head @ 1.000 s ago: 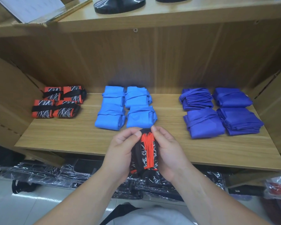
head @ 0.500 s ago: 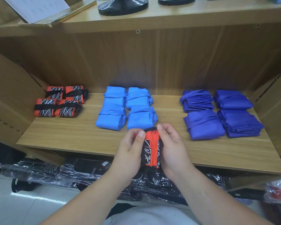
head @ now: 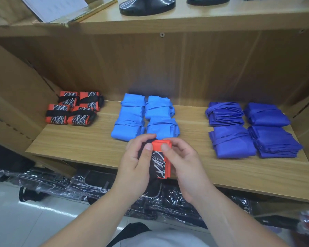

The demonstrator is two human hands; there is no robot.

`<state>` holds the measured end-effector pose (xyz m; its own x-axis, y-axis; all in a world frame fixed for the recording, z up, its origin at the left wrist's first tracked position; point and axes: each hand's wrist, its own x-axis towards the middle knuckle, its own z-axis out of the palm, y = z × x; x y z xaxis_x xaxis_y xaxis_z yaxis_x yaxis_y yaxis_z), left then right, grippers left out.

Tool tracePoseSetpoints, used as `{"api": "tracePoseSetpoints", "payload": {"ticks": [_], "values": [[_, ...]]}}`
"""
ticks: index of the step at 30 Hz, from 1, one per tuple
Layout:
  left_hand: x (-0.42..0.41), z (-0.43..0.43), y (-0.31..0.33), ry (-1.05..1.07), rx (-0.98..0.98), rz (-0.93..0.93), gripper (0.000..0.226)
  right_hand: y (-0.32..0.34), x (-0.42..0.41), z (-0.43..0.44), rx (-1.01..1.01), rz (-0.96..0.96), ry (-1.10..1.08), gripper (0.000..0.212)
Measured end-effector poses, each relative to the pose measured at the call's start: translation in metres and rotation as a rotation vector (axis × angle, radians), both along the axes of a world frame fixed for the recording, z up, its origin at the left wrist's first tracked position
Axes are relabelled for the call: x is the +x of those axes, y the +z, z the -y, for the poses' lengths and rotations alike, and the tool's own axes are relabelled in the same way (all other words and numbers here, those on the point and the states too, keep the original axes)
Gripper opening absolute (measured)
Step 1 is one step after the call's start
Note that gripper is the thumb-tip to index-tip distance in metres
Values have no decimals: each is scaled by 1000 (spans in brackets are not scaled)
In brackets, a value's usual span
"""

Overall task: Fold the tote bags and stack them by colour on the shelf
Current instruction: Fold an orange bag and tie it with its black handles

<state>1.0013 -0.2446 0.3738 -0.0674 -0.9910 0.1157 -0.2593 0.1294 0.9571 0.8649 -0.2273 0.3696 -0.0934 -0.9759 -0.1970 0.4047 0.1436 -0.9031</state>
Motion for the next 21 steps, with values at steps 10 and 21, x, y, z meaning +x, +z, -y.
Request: {"api": "tracePoseSetpoints", "payload": {"ticks": [10, 21], "values": [[24, 10, 14, -32, 101, -123, 30, -6, 25, 19, -172, -187, 44, 18], [72, 41, -2, 127, -6, -90, 37, 6, 96, 60, -133, -591, -119, 44]]}}
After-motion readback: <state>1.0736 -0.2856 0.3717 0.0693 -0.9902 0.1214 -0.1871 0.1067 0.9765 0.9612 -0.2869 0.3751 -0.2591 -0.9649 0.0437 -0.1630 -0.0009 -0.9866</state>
